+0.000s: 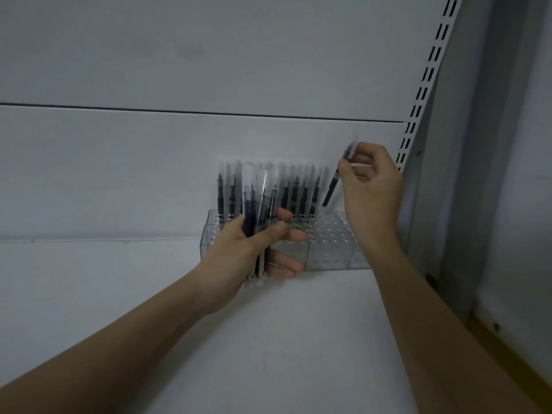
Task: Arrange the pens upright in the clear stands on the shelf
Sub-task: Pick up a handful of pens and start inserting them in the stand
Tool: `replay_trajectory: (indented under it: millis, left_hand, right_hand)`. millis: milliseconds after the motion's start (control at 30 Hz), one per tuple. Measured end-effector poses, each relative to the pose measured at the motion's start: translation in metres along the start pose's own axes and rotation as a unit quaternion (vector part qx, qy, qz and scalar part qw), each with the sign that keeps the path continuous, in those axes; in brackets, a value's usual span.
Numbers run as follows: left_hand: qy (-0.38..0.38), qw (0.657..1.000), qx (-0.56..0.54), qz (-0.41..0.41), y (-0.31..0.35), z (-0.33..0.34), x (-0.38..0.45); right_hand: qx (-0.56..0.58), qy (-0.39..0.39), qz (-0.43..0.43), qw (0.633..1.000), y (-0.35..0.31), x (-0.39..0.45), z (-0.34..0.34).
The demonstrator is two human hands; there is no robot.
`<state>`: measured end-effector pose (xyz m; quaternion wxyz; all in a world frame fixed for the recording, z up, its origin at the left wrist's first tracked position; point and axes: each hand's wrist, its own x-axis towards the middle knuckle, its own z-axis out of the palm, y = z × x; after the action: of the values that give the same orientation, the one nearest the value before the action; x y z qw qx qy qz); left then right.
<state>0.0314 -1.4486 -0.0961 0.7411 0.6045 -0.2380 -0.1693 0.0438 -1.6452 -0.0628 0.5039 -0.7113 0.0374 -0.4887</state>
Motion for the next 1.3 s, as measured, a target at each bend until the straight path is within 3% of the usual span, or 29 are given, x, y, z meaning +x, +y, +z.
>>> replay_trajectory:
  millis: [500,767,933,1000,1133,1300]
  left_hand:
    - [-0.011,1.000,0.007,-0.001,-0.001,0.004,-0.001]
    - [-0.011,1.000,0.007,-0.002,-0.002,0.004,-0.001]
    - [-0.013,1.000,0.012,0.001,-0.001,0.003,-0.002]
    - [-0.012,1.000,0.009,0.003,-0.001,0.004,-0.002]
    - [-0.007,1.000,0.004,0.002,-0.002,0.003,-0.001]
    - [-0.006,1.000,0.005,0.002,-0.003,0.004,0.001]
  right_hand:
    - [-0.180,-0.130,0.015,0.975,0.022,-0.001,0.002]
    - [-0.213,-0.133,0.030,0.967,0.020,0.003,-0.002]
    - [-0.100,-0.049,0.007,0.994,0.003,0.005,-0.006]
    - [-0.020,-0.100,0.022,0.995,-0.006,0.001,-0.003]
    - [0.076,-0.254,0.071,0.962,-0.018,-0.011,0.005]
    - [0.124,-0.315,0.094,0.936,-0.018,-0.017,0.013]
